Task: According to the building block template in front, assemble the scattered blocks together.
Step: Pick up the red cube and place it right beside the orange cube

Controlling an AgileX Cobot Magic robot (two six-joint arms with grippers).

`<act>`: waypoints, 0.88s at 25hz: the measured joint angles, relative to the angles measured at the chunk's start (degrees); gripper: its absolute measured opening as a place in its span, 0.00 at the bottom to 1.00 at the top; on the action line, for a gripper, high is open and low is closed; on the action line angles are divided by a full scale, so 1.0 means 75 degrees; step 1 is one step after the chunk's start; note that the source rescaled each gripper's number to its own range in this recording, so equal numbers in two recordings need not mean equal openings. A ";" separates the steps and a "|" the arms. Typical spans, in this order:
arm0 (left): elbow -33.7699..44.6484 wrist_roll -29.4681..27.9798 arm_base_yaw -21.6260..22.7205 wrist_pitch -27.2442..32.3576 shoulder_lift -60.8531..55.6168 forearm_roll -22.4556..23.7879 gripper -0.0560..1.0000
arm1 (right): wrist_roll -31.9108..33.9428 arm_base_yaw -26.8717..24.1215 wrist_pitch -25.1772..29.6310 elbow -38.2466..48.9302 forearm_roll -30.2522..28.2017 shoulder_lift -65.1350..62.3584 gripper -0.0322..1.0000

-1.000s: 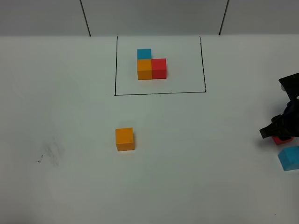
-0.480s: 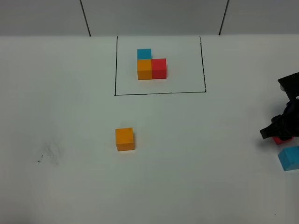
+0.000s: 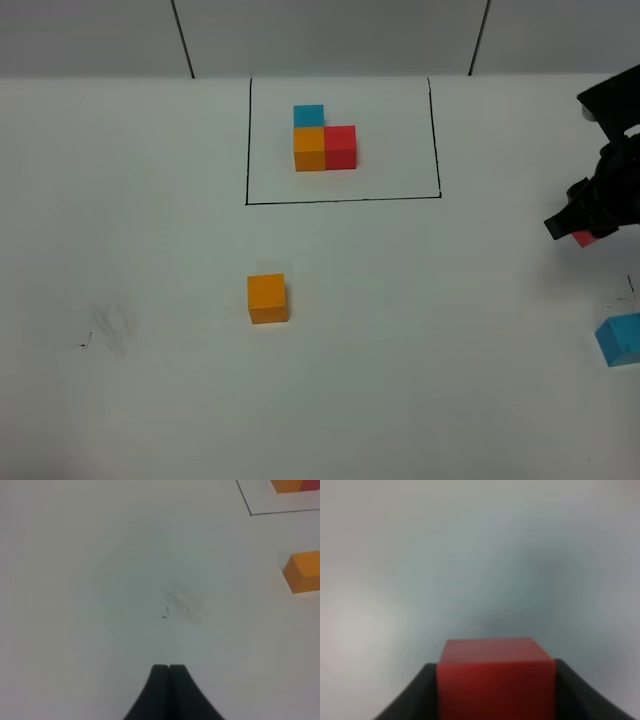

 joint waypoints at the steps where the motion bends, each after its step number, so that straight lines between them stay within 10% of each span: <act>1: 0.0000 0.0000 0.0000 0.0000 0.0000 0.0000 0.05 | -0.0052 0.0175 0.0193 -0.0123 -0.0041 -0.0088 0.46; 15: 0.0000 0.0000 0.0000 0.0000 0.0000 0.0000 0.05 | -0.4193 0.3365 0.1978 -0.0417 -0.0444 -0.0716 0.46; 22: 0.0000 0.0000 0.0000 0.0000 0.0000 0.0000 0.05 | -0.4493 0.4090 0.2176 -0.0417 -0.0430 -0.0719 0.45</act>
